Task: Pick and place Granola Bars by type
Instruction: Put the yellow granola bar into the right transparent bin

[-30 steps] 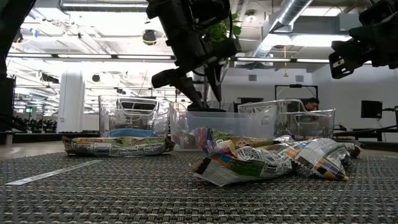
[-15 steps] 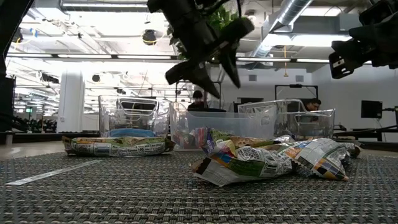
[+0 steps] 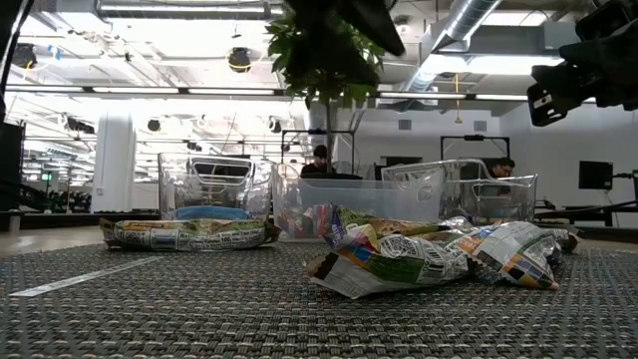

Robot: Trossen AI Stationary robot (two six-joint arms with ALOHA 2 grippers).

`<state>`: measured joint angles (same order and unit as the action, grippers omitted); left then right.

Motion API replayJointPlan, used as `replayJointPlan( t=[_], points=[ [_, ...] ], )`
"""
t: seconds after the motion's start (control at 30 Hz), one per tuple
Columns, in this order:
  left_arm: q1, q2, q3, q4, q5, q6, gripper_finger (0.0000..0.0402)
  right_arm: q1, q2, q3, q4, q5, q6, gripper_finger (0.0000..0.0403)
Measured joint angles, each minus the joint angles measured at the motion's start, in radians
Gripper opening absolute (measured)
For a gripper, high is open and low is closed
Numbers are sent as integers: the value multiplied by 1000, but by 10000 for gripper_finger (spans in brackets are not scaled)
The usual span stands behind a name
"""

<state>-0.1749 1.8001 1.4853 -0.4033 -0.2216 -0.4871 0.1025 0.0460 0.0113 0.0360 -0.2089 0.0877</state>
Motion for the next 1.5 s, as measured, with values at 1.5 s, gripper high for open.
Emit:
replayJointPlan(
  t=[1.5],
  points=[
    [-152, 54, 1, -663, 104, -310, 217, 0, -1, 0, -2, 1, 0, 141]
  ],
)
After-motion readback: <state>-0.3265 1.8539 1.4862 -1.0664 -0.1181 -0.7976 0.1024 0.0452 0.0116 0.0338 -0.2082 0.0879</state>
